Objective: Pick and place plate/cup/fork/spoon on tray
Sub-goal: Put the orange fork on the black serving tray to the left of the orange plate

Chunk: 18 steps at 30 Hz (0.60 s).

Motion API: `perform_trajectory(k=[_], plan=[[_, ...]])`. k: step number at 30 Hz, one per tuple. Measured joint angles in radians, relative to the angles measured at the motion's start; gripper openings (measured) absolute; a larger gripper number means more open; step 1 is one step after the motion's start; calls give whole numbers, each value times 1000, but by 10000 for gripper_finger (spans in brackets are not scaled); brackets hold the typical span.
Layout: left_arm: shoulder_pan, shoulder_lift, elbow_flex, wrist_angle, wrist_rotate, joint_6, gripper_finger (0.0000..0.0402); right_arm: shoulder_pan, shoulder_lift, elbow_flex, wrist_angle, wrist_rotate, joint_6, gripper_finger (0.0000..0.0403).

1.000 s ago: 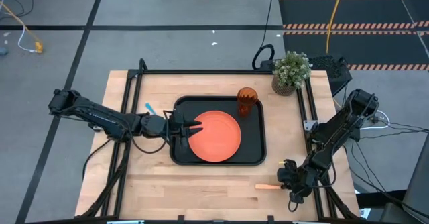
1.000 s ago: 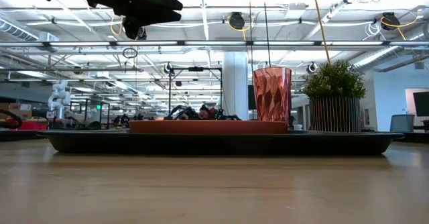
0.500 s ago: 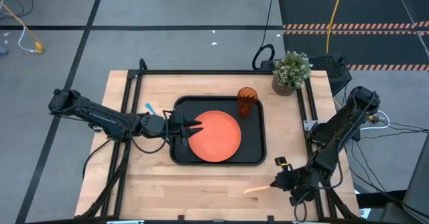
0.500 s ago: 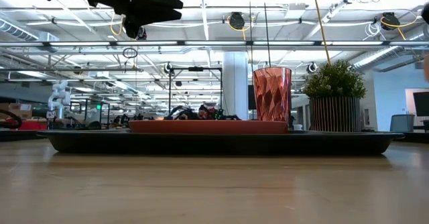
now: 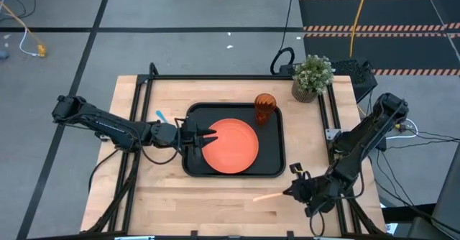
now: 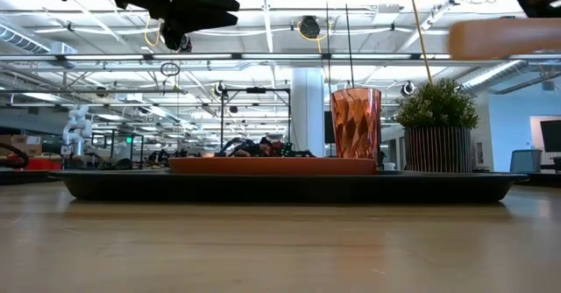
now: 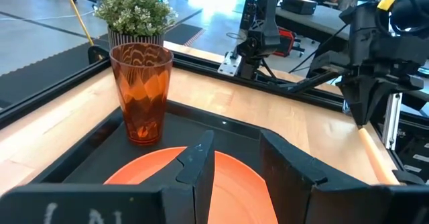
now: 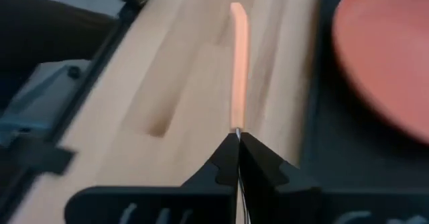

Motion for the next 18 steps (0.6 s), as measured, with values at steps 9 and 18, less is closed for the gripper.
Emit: perform_trajectory(k=[9,18], plan=[[2,0,0,49,0,9,120,-172,-1,1,162,22,-361,0],[2,0,0,50,0,24,120,-346,-1,1,254,-136,-559,0]])
